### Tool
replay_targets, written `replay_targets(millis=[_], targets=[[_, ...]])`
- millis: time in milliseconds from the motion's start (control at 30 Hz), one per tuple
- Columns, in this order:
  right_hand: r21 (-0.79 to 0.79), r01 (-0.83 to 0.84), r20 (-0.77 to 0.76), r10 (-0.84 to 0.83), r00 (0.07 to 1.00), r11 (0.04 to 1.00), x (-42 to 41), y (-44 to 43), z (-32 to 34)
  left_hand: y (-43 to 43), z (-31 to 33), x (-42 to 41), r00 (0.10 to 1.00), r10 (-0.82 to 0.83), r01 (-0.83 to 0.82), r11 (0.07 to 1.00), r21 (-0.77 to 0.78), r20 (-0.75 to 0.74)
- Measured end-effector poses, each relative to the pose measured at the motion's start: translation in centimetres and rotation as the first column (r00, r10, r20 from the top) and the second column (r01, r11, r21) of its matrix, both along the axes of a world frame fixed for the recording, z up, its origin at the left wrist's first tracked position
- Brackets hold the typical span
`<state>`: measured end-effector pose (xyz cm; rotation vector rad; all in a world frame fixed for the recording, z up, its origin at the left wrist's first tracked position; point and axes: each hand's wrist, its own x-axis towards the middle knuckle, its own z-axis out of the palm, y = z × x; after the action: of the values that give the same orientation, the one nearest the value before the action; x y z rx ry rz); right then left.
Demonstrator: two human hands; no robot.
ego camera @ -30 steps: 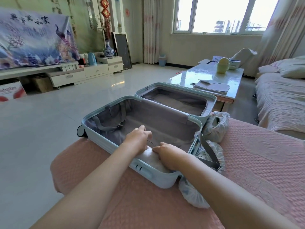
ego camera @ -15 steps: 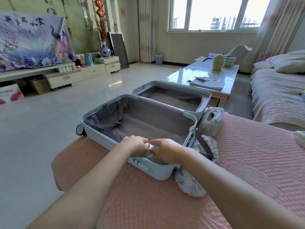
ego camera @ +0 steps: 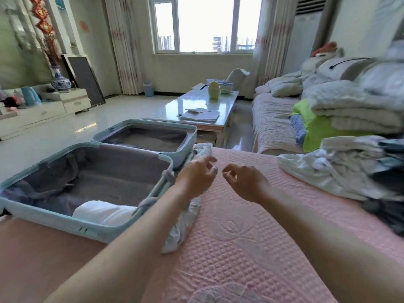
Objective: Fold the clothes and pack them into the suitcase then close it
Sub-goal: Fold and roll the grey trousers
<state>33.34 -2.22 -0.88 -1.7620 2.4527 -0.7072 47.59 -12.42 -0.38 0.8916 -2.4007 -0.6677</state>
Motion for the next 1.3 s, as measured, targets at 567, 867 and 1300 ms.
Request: replay_targets(millis=[567, 867, 1300], targets=[[0.036, 0.618, -0.264, -0.589, 0.764, 0.785, -35.8, 20.7, -5.5, 14.6, -5.0, -39.9, 0.895, -0.412, 0.421, 0.907, -0.020, 0.170], [0.094, 0.834, -0.082, -0.831, 0.551, 0.544, -44.5, 22.7, -3.9, 17.2, -6.3, -50.8, 0.854, -0.520, 0.520, 0.854, 0.006, 0.038], [-0.453, 0.517, 0.251, -0.453, 0.856, 0.726, -32.0, 25.7, -4.7, 19.1, -5.7, -42.6, 0.641, -0.764, 0.736, 0.585, -0.342, 0.071]])
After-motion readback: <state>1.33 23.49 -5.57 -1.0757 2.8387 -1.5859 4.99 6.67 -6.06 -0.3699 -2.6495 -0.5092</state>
